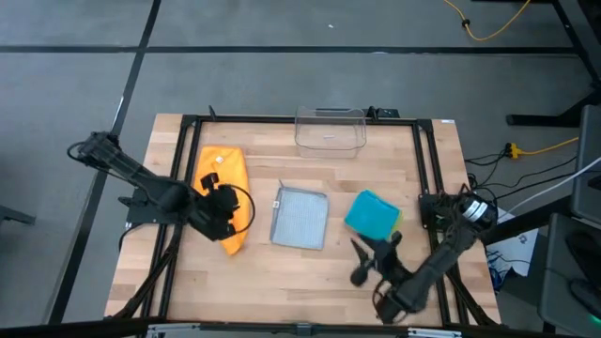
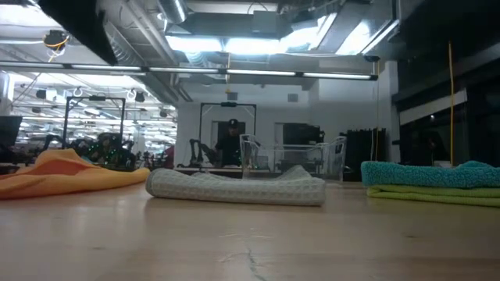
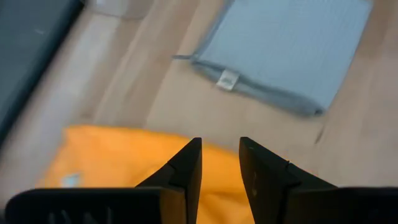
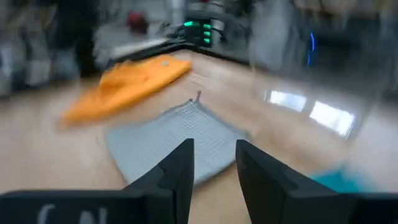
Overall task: Fold microfiber towels
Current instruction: Fold the gray microfiber towel
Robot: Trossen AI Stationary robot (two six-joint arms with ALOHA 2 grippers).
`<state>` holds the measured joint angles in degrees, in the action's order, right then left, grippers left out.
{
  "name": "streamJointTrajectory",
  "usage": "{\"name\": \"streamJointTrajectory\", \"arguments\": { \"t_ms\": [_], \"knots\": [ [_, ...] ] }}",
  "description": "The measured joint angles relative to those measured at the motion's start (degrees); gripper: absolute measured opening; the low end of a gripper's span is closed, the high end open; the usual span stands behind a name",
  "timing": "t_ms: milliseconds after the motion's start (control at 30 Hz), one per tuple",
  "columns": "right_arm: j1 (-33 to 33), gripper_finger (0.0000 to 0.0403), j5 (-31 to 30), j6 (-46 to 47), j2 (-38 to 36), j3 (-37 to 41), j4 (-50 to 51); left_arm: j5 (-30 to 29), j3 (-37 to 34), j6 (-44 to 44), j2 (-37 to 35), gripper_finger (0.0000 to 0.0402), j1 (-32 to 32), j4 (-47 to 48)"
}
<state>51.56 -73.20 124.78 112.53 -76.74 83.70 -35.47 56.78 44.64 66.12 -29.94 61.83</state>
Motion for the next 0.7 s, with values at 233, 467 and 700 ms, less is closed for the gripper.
{"name": "streamJointTrajectory", "arguments": {
  "t_ms": [233,467,700],
  "knots": [
    [-9.48,0.0121,17.41,-3.95,-0.32,8.19,-32.51,10.53,-7.89,-8.22,-5.53,0.0098,4.59,-21.80],
    [-20.12,0.0121,52.82,-52.69,-2.97,8.29,-59.70,23.56,-8.12,-17.31,-5.74,0.0098,10.11,-32.31],
    [-25.23,0.0121,77.30,-99.96,-8.85,5.52,-82.28,24.46,-8.12,-19.69,-5.74,0.0098,12.41,-34.25]
  ]
}}
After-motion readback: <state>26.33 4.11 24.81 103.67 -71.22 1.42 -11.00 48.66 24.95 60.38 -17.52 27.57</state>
